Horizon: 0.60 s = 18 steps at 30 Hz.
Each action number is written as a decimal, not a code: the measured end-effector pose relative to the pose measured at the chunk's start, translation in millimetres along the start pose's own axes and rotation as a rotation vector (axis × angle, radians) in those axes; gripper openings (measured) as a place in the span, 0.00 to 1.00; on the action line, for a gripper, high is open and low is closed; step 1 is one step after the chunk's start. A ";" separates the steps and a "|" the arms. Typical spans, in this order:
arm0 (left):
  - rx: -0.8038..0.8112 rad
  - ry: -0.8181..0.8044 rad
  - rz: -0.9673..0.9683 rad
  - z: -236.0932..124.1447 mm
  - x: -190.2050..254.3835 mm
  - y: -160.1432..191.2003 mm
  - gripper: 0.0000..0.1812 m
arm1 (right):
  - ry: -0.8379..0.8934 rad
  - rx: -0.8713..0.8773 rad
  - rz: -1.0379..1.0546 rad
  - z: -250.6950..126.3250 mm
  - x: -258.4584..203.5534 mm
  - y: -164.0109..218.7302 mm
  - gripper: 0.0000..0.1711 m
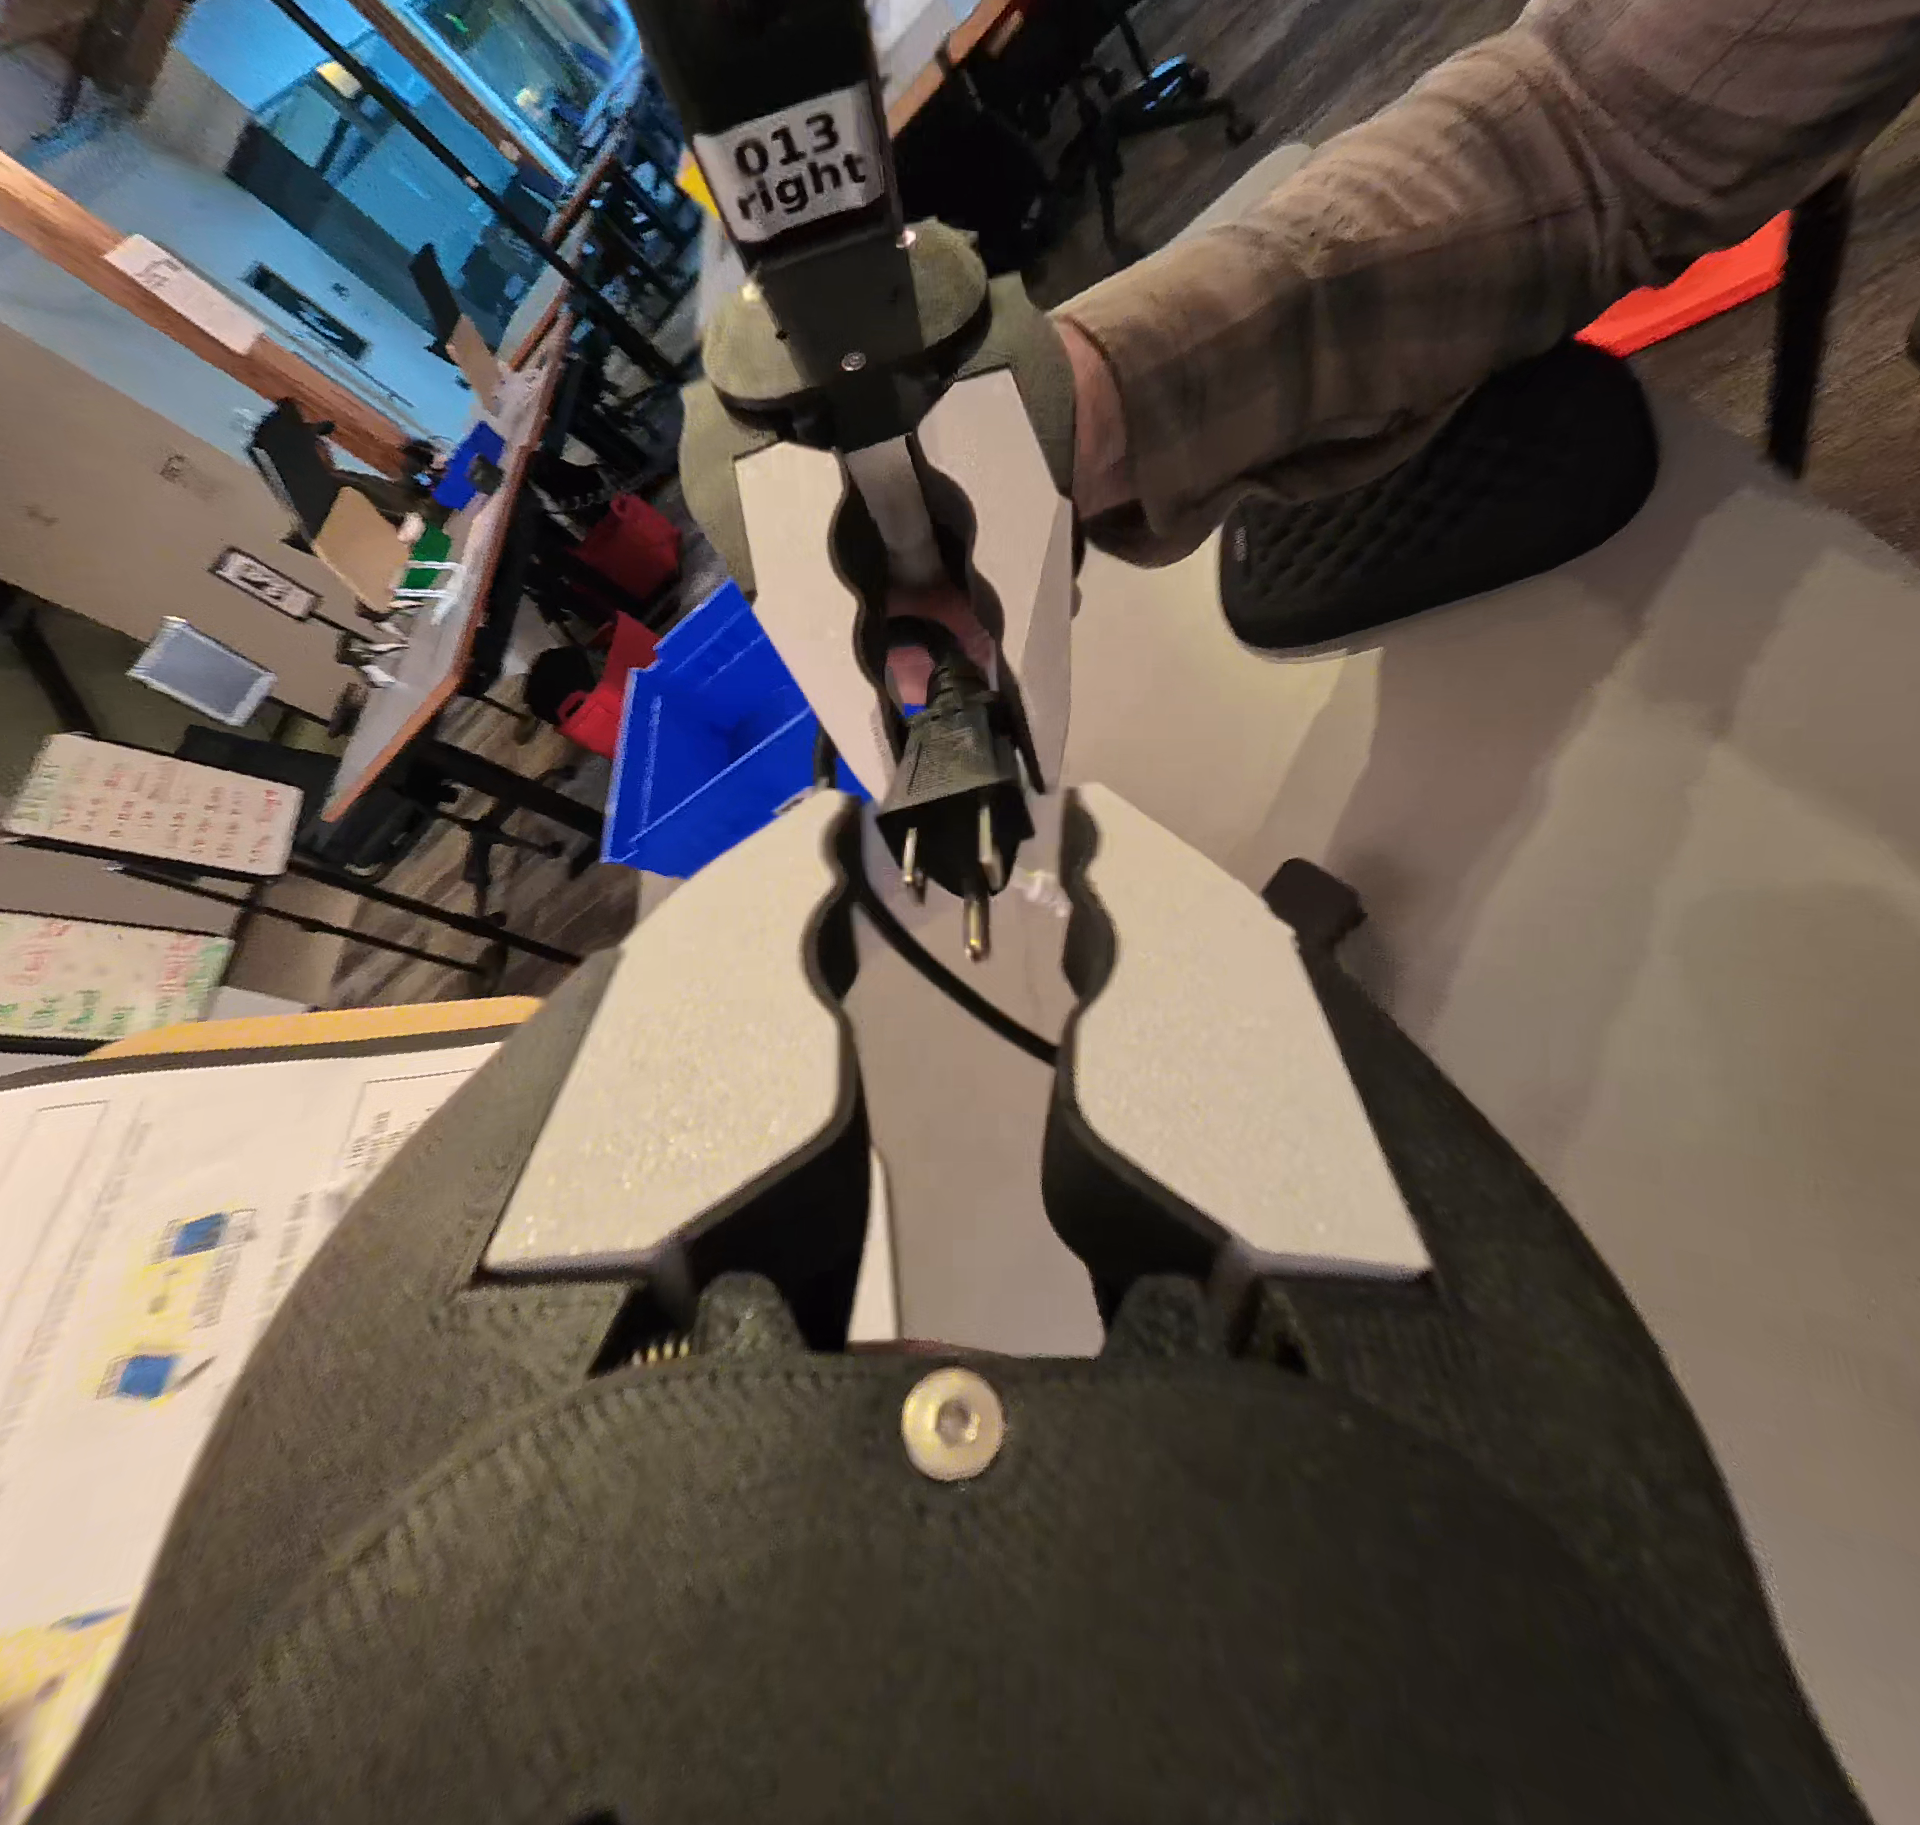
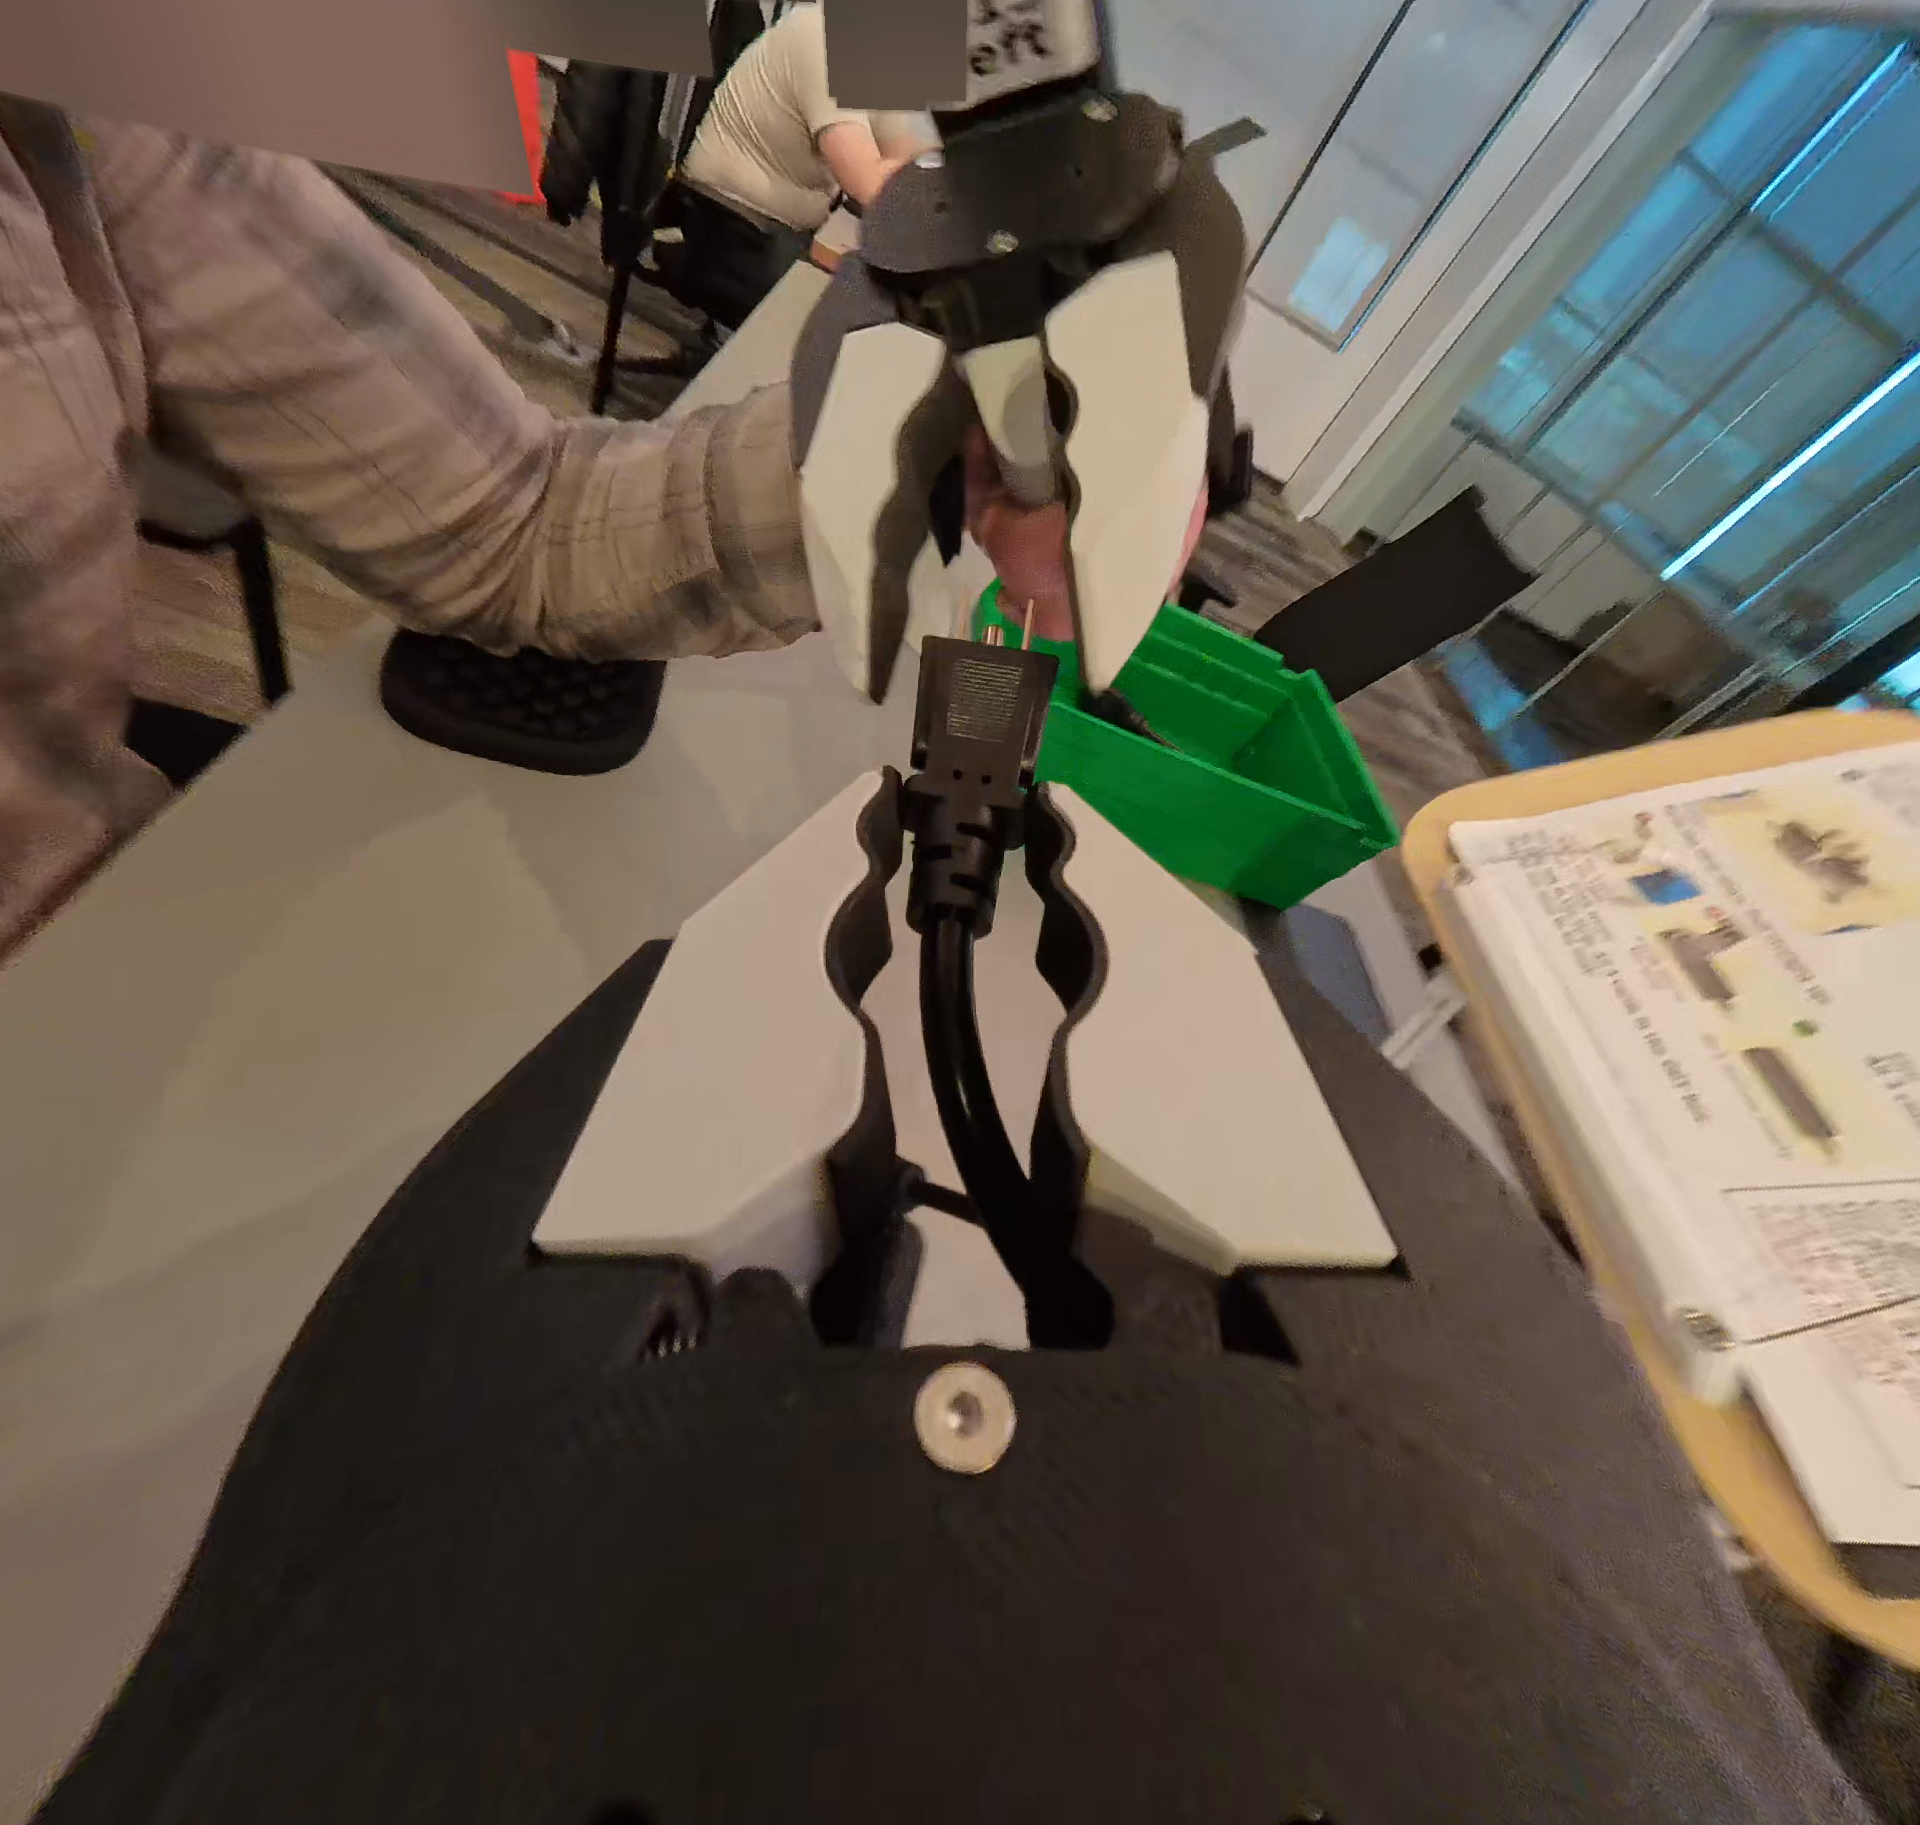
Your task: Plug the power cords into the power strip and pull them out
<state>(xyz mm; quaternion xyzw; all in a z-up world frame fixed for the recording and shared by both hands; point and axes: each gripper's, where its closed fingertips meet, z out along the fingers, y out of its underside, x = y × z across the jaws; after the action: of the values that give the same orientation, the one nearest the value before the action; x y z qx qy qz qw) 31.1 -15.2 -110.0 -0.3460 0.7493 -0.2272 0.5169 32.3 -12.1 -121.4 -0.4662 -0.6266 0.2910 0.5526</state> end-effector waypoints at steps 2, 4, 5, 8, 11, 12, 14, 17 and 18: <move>-0.055 -0.076 0.091 -4.7 -4.2 1.1 0.25 | -0.048 0.017 0.129 -4.5 2.2 0.4 0.12; -0.133 -0.167 0.220 -5.0 -8.1 3.3 0.30 | -0.100 0.051 0.254 -10.6 4.3 -2.0 0.12; -0.177 -0.201 0.275 -2.4 -9.5 5.7 0.30 | -0.144 0.064 0.328 -13.2 3.3 -3.1 0.12; -0.287 -0.311 0.418 11.0 -17.9 10.4 0.28 | -0.237 0.083 0.484 -17.5 0.9 -2.4 0.12; -0.307 -0.331 0.482 22.9 -17.0 12.5 0.21 | -0.276 0.061 0.561 -16.0 -4.3 3.1 0.12; -0.302 -0.319 0.483 26.6 -14.7 13.3 0.17 | -0.284 0.048 0.575 -14.8 -6.6 5.1 0.12; -0.282 -0.291 0.475 31.3 -10.4 13.9 0.15 | -0.295 0.037 0.593 -14.7 -8.7 8.0 0.12; -0.288 -0.291 0.426 32.2 -14.1 17.5 0.15 | -0.257 0.061 0.580 -15.6 -1.7 8.3 0.13; -0.283 -0.292 0.389 31.7 -16.3 18.7 0.14 | -0.221 0.079 0.556 -15.9 4.0 6.1 0.17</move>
<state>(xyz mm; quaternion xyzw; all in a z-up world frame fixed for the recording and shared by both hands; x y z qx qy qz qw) 59.0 10.0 -124.4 -0.2933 0.7436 0.0356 0.5998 49.4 -8.4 -121.7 -0.5633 -0.5195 0.5043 0.3980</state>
